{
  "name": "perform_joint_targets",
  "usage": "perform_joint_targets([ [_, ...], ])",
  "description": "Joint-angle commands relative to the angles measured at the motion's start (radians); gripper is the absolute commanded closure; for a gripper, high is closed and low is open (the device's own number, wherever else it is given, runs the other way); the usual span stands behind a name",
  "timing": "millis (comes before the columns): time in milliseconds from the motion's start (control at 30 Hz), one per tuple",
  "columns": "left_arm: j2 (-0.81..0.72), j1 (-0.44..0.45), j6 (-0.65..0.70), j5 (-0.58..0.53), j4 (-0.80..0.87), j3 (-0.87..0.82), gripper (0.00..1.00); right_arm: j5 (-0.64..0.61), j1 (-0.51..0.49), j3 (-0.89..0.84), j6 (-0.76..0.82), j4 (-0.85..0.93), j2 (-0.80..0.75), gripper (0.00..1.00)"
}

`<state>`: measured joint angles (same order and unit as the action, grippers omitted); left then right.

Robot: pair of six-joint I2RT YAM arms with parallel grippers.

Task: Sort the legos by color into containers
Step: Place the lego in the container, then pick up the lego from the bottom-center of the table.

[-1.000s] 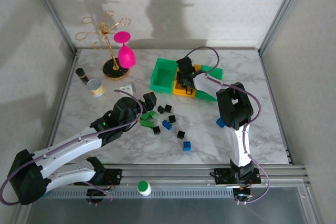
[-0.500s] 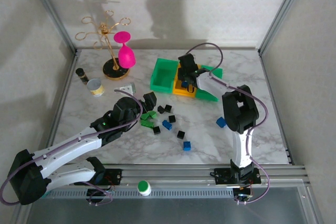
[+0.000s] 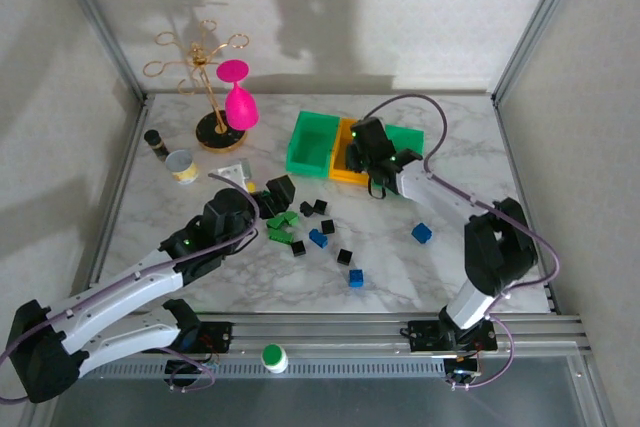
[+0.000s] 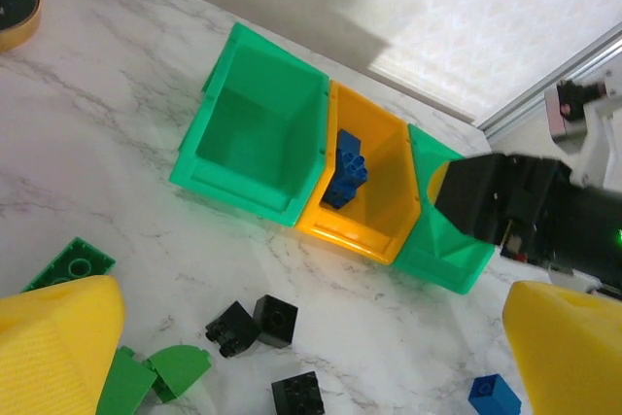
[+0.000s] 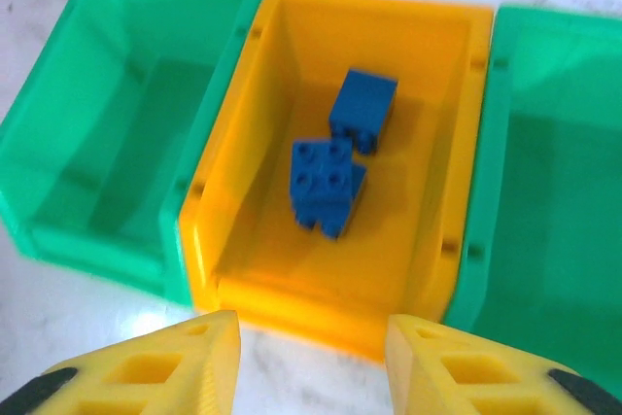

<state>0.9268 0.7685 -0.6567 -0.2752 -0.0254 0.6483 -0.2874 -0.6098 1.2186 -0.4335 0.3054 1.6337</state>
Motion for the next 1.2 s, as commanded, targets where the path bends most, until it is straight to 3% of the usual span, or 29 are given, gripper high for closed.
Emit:
perform_joint_targets([
  [0,-0.032,0.028,-0.041,0.032,0.042,-0.031,0.00,-0.010,-0.048,-0.071,-0.060,0.086,-0.086,0.54],
  [333,-0.111,0.124,-0.081,0.033,0.115,-0.065,0.00,-0.078,-0.230,-0.247,-0.232,0.250,-0.274,0.41],
  [633,-0.170,0.141,-0.073,0.061,0.213,-0.084,0.00,-0.041,-0.394,-0.402,-0.437,0.308,-0.370,0.28],
  [933,-0.190,0.141,-0.072,0.081,0.306,-0.093,0.00,-0.048,-0.533,-0.480,-0.551,0.332,-0.395,0.27],
  [1167,-0.201,0.141,-0.077,0.059,0.310,-0.093,0.00,-0.061,-0.623,-0.513,-0.601,0.312,-0.341,0.34],
])
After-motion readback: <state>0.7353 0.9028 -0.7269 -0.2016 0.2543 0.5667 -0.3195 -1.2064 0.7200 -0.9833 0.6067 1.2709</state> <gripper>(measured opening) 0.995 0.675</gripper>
